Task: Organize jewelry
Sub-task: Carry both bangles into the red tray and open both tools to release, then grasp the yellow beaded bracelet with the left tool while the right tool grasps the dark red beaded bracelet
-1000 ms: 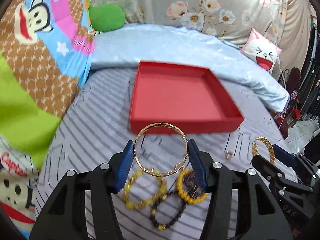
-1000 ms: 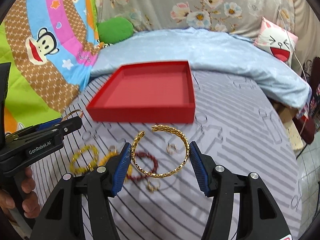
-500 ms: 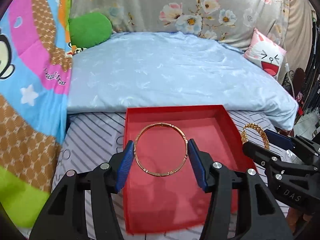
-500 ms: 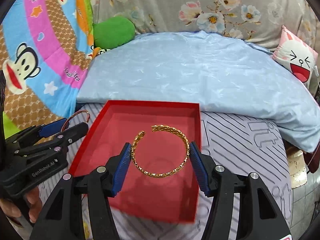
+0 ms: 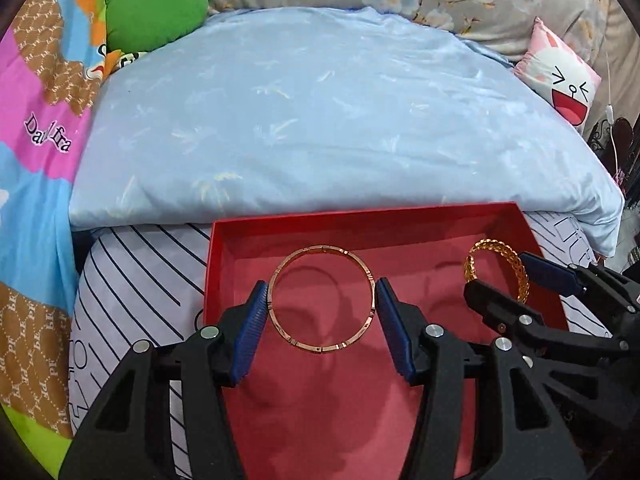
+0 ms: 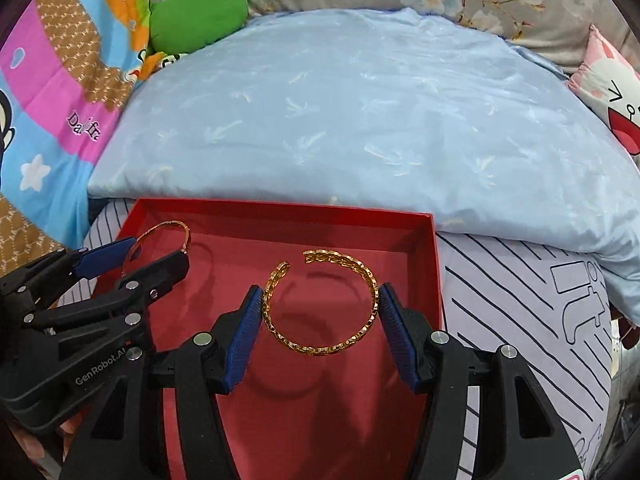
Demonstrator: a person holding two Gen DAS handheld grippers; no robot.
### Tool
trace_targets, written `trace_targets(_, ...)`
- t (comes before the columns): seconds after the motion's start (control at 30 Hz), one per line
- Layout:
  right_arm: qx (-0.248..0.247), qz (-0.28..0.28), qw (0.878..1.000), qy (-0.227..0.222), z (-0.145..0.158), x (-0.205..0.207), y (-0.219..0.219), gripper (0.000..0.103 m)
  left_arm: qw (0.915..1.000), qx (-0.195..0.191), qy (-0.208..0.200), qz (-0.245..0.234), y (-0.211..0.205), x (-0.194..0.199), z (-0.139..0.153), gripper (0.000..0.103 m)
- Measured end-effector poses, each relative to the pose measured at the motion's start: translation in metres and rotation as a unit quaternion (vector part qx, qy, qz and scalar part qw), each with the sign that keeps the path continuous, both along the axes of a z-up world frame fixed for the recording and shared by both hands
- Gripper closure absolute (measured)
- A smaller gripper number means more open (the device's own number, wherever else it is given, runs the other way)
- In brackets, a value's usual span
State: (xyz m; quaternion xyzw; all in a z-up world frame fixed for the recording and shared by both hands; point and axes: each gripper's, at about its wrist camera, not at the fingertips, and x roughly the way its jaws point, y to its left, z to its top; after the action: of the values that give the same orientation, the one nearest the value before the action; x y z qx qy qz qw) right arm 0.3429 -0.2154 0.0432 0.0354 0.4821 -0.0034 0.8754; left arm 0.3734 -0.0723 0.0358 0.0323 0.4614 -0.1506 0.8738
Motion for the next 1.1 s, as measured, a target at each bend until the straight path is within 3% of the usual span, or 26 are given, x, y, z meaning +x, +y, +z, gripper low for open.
trace_targets(0.1, -0.010, 0.003, 1.000, 0.000, -0.003, 0.002, 0.002, 0.046, 0.9999, -0.003, 0.012, 0.003, 0.001, 0.004, -0.004, 0.051)
trace_targets(0.27, -0.015, 0.002, 1.000, -0.009, 0.001, -0.003, 0.003, 0.045, 0.9998, -0.002, -0.009, 0.016, 0.006, 0.004, 0.006, 0.039)
trace_targets(0.47, -0.020, 0.005, 0.999, -0.037, 0.027, -0.029, 0.005, 0.045, 0.9993, -0.010, -0.028, 0.023, 0.014, -0.014, 0.028, 0.039)
trace_targets(0.63, -0.012, 0.004, 0.998, -0.068, 0.055, -0.076, 0.004, 0.041, 0.9980, -0.016, -0.058, 0.021, 0.029, -0.058, 0.054, 0.039)
trace_targets(0.77, -0.020, 0.004, 0.996, -0.082, 0.065, -0.128, 0.007, 0.040, 0.9963, 0.006, -0.081, 0.026, 0.044, -0.107, 0.061, 0.039)
trace_targets(1.1, -0.017, -0.018, 0.998, -0.055, 0.035, -0.237, 0.011, 0.040, 0.9958, 0.037, -0.070, 0.046, 0.078, -0.204, 0.028, 0.039)
